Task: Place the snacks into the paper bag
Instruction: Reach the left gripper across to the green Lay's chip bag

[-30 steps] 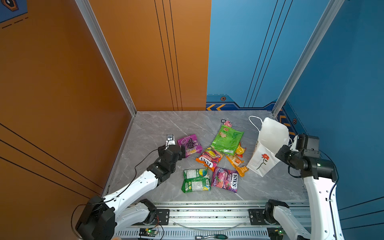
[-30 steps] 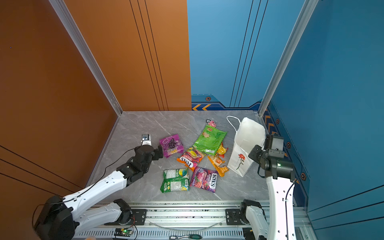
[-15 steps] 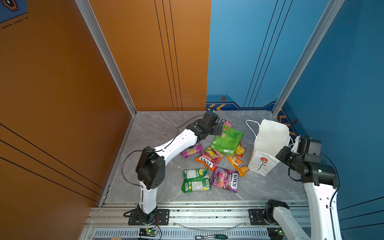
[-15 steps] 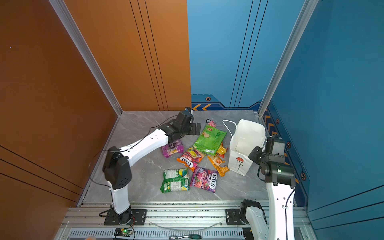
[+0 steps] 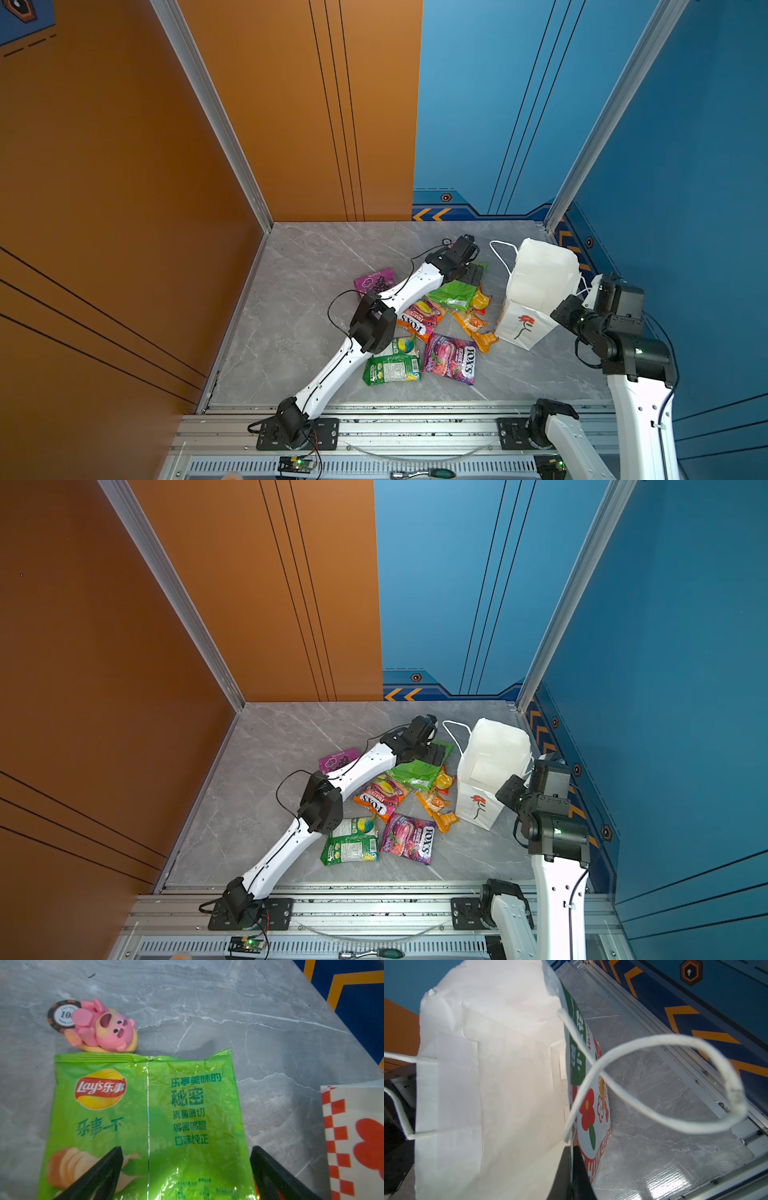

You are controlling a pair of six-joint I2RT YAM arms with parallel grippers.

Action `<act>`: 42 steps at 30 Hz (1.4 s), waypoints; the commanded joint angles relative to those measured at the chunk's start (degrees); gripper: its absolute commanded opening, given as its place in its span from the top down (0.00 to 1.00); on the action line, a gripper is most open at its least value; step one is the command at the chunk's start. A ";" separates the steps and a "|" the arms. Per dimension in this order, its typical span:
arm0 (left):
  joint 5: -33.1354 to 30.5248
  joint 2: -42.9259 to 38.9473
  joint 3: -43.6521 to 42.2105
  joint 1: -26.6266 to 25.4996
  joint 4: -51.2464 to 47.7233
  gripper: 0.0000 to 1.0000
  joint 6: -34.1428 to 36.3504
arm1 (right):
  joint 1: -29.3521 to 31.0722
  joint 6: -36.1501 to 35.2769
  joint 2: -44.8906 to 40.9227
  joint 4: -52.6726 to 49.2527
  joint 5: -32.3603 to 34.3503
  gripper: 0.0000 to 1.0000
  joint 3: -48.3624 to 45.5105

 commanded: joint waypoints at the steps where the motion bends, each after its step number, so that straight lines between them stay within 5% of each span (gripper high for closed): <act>1: 1.89 0.43 2.09 -1.32 1.83 0.07 2.42 | 0.17 0.55 -0.67 1.74 -0.79 1.00 -0.85; 19: -6.80 3.07 0.92 -3.88 5.04 0.40 2.03 | 0.21 0.42 -0.90 3.22 -3.33 1.00 -2.35; 30: -10.40 -1.55 -4.91 -3.26 4.17 0.85 -0.19 | 0.16 0.22 -2.01 3.20 -1.53 1.00 -2.74; 34: -10.79 -7.14 -13.30 -2.91 5.52 0.98 0.35 | 0.20 0.07 -2.14 3.03 -1.05 1.00 -2.72; 42: -10.68 -22.33 -41.04 -0.88 14.88 0.99 4.09 | 0.17 -0.09 -1.98 3.14 -0.75 1.00 -2.47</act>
